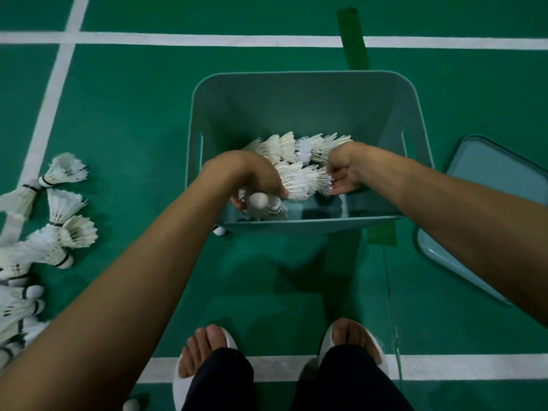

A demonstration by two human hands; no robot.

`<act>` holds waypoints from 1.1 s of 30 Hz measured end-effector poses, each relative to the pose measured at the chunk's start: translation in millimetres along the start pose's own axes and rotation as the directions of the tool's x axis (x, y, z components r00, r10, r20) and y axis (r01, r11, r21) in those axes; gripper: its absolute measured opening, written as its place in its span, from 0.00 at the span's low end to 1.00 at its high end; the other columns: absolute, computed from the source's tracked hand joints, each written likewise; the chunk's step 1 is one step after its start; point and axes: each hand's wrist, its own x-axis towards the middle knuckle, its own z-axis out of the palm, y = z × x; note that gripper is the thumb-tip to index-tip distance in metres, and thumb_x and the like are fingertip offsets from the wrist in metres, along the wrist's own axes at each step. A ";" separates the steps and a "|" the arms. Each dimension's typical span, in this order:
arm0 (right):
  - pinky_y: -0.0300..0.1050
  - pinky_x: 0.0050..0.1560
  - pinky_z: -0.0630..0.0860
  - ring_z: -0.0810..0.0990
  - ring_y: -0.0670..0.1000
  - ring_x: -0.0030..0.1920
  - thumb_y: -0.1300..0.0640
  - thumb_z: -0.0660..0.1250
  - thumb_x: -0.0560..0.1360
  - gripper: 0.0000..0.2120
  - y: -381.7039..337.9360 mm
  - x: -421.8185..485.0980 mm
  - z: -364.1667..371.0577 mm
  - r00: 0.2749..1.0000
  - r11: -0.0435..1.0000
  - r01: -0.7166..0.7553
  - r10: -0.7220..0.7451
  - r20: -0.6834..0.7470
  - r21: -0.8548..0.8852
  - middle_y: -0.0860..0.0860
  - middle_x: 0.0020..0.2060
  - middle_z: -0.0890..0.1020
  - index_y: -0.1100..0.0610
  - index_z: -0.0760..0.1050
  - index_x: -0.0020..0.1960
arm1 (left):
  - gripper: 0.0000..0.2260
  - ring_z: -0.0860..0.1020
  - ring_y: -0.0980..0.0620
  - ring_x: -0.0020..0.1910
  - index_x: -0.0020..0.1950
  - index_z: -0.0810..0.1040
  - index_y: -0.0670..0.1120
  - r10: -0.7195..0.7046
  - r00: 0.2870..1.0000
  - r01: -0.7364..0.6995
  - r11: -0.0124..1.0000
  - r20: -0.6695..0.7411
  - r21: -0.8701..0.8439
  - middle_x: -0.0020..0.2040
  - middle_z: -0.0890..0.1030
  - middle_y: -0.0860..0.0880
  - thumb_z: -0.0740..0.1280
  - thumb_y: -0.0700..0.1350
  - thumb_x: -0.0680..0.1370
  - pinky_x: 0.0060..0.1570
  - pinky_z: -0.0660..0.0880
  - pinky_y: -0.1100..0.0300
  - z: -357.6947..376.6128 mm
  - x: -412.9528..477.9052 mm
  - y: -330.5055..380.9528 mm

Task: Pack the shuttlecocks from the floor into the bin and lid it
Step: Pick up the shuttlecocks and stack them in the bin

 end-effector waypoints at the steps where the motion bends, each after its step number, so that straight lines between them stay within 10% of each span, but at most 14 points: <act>1: 0.54 0.46 0.80 0.82 0.57 0.48 0.69 0.57 0.82 0.06 0.5 -1.9 0.5 1.000 0.999 -0.010 0.010 0.004 0.043 0.57 0.50 0.80 0.64 0.71 0.53 | 0.21 0.77 0.47 0.38 0.71 0.72 0.46 0.007 1.000 -0.007 1.000 0.017 0.004 0.63 0.77 0.42 0.68 0.55 0.82 0.27 0.78 0.60 3.1 4.0 -0.7; 8: 0.54 0.42 0.81 0.80 0.58 0.55 0.73 0.55 0.79 0.09 0.0 -4.0 -4.6 1.000 0.937 -0.005 0.003 0.008 0.349 0.58 0.52 0.78 0.63 0.70 0.46 | 0.11 0.67 0.49 0.32 0.50 0.72 0.46 0.021 0.992 -0.024 0.999 0.128 0.023 0.43 0.70 0.44 0.67 0.53 0.83 0.27 0.73 0.60 17.1 27.7 0.5; 13: 0.59 0.46 0.82 0.80 0.60 0.55 0.71 0.57 0.75 0.13 -1.5 -4.7 -1.0 0.998 0.950 0.020 -0.002 -0.060 0.311 0.59 0.64 0.78 0.61 0.73 0.56 | 0.20 0.74 0.45 0.49 0.72 0.71 0.50 0.009 0.972 -0.006 1.000 0.235 -0.011 0.68 0.65 0.47 0.68 0.54 0.82 0.32 0.78 0.57 16.8 34.0 2.0; 22: 0.50 0.46 0.75 0.71 0.52 0.38 0.64 0.60 0.81 0.07 3.3 -33.9 -16.9 0.979 0.968 0.147 -0.112 -0.170 0.205 0.55 0.42 0.73 0.60 0.72 0.58 | 0.15 0.75 0.46 0.56 0.55 0.82 0.51 0.128 0.950 -0.107 0.990 0.284 -0.090 0.62 0.77 0.45 0.72 0.59 0.76 0.68 0.71 0.39 12.5 39.6 -7.3; 29: 0.52 0.54 0.82 0.83 0.58 0.46 0.68 0.61 0.76 0.07 12.2 -65.9 -34.9 0.929 0.924 0.368 -0.370 0.003 0.108 0.58 0.45 0.82 0.61 0.76 0.47 | 0.27 0.78 0.46 0.60 0.66 0.79 0.47 0.415 0.909 -0.342 0.788 0.032 -0.512 0.66 0.81 0.43 0.73 0.61 0.73 0.64 0.75 0.39 -11.5 -4.9 -13.2; 33: 0.51 0.54 0.82 0.82 0.55 0.46 0.72 0.61 0.72 0.11 14.2 -71.7 -41.4 0.857 0.877 0.474 -0.479 0.188 0.075 0.56 0.43 0.81 0.60 0.78 0.47 | 0.12 0.78 0.52 0.37 0.61 0.80 0.51 0.489 0.871 -0.404 0.652 -0.051 -0.642 0.47 0.85 0.49 0.64 0.54 0.83 0.32 0.75 0.61 -10.1 -17.5 -7.9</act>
